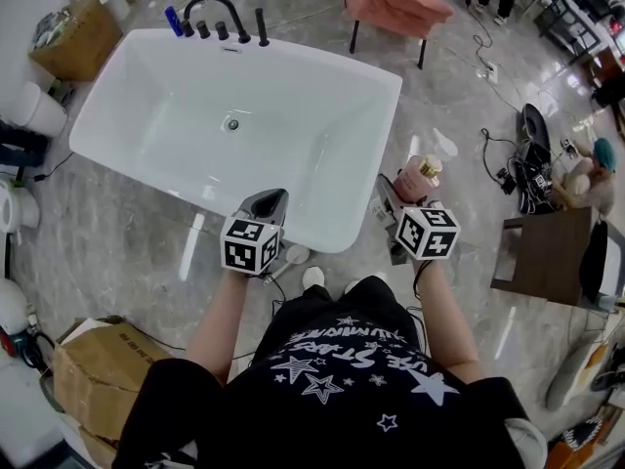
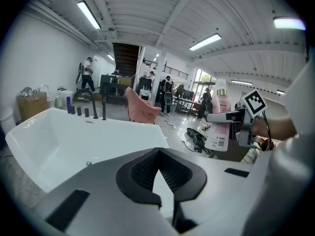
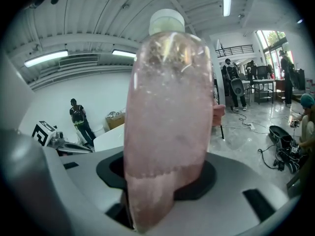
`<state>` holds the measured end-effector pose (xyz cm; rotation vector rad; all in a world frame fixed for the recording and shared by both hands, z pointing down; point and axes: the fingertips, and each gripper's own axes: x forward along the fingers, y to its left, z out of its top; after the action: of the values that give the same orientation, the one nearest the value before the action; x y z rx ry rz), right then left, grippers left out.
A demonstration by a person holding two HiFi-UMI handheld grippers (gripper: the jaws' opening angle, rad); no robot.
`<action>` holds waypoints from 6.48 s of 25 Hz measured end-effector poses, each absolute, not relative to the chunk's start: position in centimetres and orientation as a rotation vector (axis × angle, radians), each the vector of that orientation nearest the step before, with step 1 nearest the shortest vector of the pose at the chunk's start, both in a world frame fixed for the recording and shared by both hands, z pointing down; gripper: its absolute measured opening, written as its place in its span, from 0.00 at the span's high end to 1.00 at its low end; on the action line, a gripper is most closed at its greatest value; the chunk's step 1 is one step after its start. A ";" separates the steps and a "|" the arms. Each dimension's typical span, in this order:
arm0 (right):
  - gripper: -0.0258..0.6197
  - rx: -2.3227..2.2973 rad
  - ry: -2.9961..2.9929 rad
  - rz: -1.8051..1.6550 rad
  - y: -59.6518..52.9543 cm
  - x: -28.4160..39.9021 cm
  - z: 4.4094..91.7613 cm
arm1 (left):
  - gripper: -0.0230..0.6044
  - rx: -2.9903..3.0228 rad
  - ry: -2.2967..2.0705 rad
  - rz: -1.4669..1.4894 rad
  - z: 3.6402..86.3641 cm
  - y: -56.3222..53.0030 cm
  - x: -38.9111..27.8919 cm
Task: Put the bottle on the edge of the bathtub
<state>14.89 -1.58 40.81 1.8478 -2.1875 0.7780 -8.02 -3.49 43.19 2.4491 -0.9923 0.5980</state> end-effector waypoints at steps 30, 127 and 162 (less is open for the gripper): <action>0.62 1.677 -2.316 0.619 -40.7 23.2 49.4 | 0.94 2.287 -1.339 0.597 46.8 -30.1 0.4; 0.68 1.943 -2.111 0.254 -37.5 10.0 51.6 | 0.94 2.411 -1.278 0.338 48.5 -19.6 -11.1; 0.94 1.934 -2.250 0.385 -5.5 12.9 37.6 | 0.94 2.510 -1.116 0.434 39.5 -0.5 -5.6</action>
<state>12.87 -5.46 37.62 1.9341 -2.2500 0.3850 -5.63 -0.46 39.53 2.5101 -1.1164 0.4342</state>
